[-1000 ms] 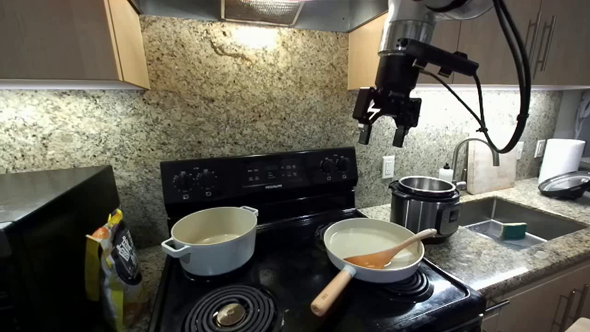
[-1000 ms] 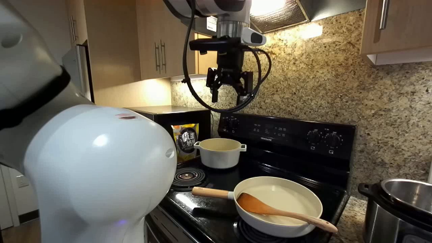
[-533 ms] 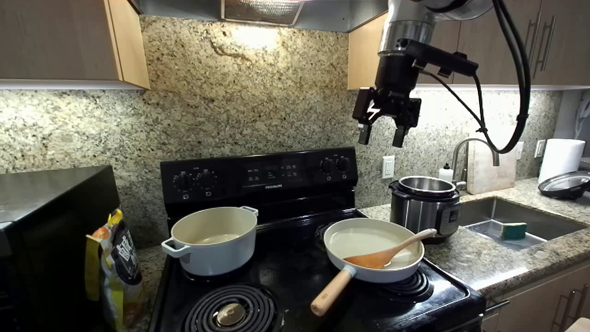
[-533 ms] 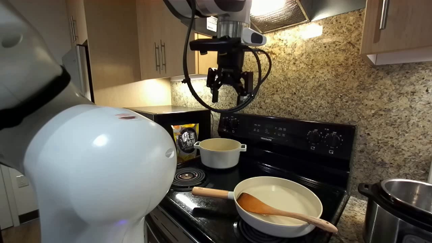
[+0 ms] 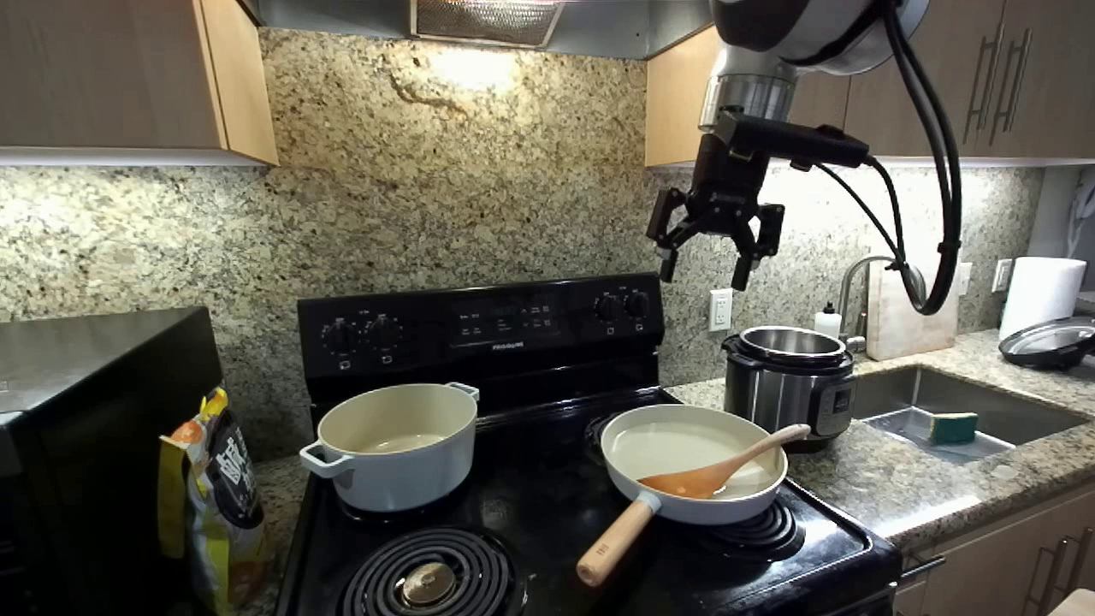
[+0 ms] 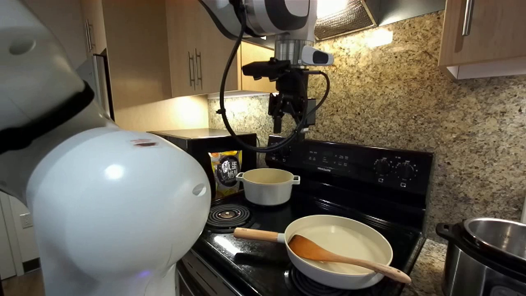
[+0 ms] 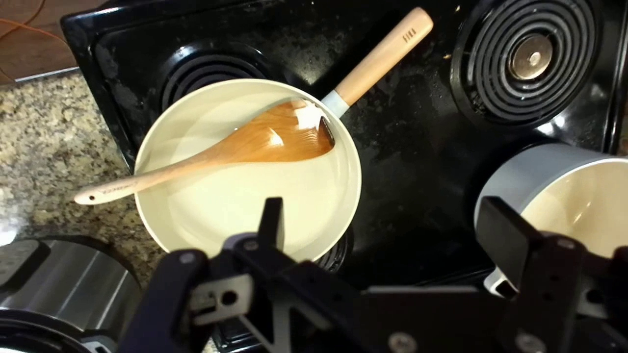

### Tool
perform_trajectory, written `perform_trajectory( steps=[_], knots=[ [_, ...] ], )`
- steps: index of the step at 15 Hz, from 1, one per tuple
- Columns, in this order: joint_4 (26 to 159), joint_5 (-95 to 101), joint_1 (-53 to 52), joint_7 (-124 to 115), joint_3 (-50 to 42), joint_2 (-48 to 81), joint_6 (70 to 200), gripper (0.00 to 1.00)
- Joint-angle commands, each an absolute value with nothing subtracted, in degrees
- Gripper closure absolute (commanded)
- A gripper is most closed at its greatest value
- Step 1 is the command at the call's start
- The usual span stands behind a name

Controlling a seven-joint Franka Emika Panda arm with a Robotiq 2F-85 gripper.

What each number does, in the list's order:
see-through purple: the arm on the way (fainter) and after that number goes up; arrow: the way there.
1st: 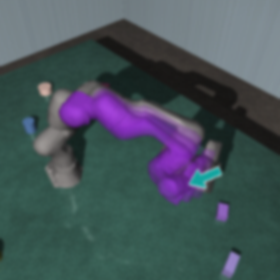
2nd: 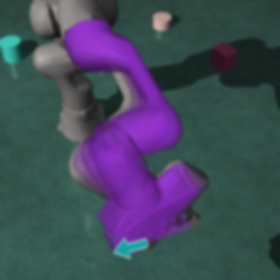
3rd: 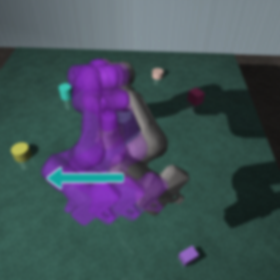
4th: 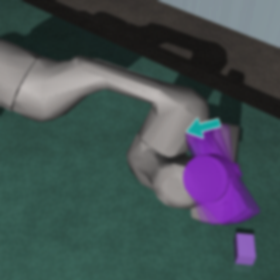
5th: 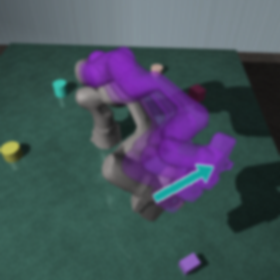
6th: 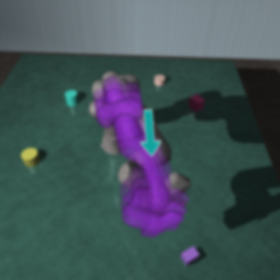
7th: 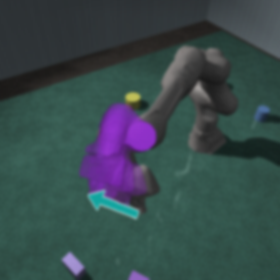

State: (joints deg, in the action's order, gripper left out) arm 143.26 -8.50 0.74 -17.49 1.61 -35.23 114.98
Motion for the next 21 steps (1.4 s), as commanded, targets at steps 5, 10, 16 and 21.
perform_trajectory(
  steps=[5, 10, 16, 21],
  knots=[
    [149.4, -12.9, 7.8, -29.2, 0.4, -36.5, 120.9, 0.00],
    [152.3, -12.0, 14.6, -34.6, -1.4, -36.8, 125.4, 0.00],
    [150.7, -11.5, 15.1, -34.7, -2.2, -35.6, 123.6, 0.00],
    [150.7, -11.3, 15.6, -35.9, -2.0, -35.4, 124.2, 0.00]
  ],
)
